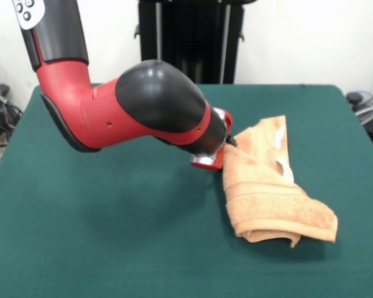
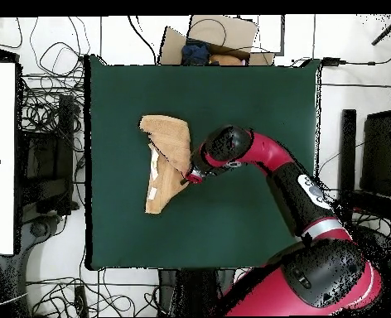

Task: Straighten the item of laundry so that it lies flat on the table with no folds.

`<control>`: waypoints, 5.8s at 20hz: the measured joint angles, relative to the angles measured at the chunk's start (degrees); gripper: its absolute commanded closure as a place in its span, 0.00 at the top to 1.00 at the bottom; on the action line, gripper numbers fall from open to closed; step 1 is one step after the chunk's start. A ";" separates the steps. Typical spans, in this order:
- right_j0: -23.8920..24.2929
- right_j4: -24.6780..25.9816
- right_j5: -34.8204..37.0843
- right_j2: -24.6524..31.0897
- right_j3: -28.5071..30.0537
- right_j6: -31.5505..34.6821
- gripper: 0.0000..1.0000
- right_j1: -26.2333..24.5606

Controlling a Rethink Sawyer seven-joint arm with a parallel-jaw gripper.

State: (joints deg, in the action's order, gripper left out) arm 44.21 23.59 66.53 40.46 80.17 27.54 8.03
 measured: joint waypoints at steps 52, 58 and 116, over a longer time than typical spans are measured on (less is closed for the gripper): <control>-10.28 -14.52 -8.93 -12.84 -0.83 26.45 1.00 7.10; -9.59 -14.52 -8.92 -12.84 -1.11 26.45 1.00 8.10; -29.65 -23.14 -2.20 -19.87 -20.35 40.07 1.00 9.02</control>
State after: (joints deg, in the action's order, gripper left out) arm 14.55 0.44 64.33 20.59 59.81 67.61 17.05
